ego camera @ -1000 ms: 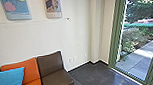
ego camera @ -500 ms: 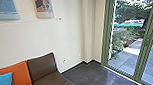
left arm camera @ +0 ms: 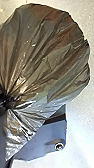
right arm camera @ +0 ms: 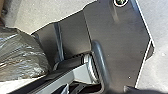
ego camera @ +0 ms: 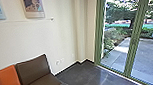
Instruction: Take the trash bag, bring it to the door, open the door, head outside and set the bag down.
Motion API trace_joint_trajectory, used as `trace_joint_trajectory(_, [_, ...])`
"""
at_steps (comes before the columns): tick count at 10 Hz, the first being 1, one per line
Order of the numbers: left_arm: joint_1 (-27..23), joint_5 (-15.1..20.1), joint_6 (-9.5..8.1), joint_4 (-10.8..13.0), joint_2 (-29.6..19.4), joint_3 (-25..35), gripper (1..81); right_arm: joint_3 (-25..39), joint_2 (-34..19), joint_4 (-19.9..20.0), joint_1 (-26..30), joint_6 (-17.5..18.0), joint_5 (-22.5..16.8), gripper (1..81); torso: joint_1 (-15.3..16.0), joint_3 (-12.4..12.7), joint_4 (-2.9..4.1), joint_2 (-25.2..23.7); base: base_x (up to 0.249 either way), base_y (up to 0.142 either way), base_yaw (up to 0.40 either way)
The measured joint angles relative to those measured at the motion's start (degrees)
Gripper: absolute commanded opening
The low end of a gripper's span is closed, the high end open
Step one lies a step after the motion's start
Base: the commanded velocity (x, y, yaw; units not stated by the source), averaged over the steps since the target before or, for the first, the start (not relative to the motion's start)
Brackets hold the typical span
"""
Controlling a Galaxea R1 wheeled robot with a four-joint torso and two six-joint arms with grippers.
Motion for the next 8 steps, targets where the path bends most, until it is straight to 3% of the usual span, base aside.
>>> trace_joint_trajectory(8, [0.0,0.0,0.00,0.0,0.3,-0.1,1.0,0.0,0.2,0.0,-0.1,0.0,0.0,81.1,0.0,0.0,0.00,0.0,0.000,0.000,-0.239])
